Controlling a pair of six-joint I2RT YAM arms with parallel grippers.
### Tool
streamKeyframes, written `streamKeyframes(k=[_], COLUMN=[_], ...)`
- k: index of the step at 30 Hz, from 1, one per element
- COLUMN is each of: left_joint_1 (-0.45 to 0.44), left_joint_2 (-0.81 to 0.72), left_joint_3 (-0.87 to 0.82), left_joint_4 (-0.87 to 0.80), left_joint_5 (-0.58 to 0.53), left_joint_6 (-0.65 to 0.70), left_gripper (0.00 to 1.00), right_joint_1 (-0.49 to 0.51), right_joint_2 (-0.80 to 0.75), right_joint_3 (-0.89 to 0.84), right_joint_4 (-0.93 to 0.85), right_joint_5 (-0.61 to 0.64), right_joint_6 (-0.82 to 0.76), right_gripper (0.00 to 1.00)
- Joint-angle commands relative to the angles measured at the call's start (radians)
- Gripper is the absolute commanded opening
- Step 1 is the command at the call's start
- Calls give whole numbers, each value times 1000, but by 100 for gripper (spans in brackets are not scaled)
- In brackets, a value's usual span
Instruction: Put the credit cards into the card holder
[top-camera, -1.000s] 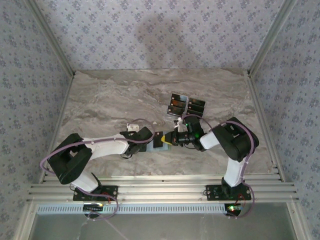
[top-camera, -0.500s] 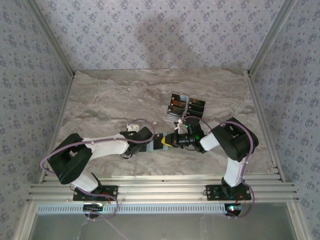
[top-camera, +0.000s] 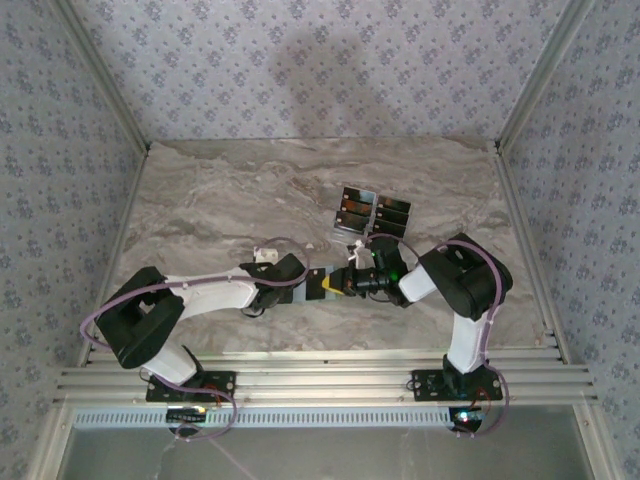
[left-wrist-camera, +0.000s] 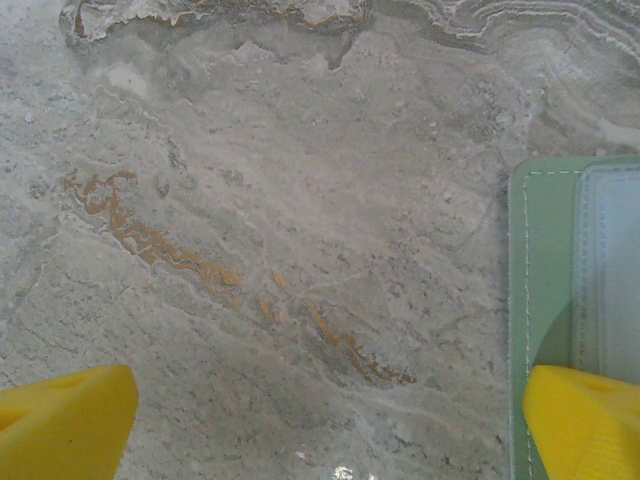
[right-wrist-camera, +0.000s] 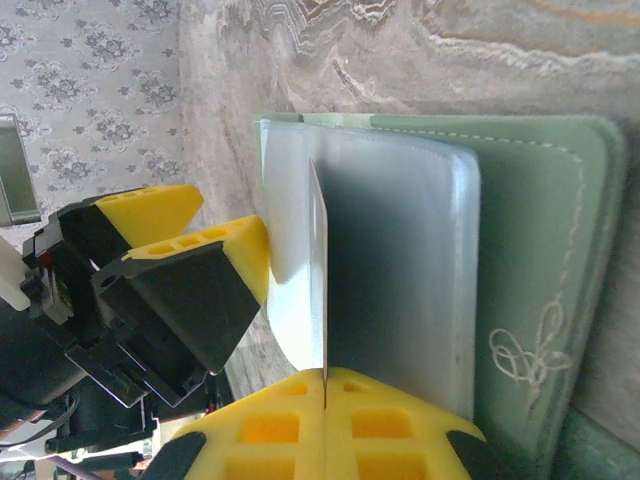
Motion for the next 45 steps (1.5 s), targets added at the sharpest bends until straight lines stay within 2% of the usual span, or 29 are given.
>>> streamKeyframes(k=[1,31,45], left_joint_1=[6,3,3], left_joint_2=[15,17,21], left_joint_3=[-17,-21,-19], left_joint_4=[-14,-5,-3], left_joint_5=[3,6,5], left_joint_6=[-4,-6,-3], left_gripper=[100,100,100], right_joint_1=[11,-19,-7], right_joint_2=[18,45,68], right_joint_3=[16,-2,19], right_joint_4=[11,51,47], right_joint_5=[-18,12,-18], right_joint_6=[12,46,49], right_gripper=[0,0,0])
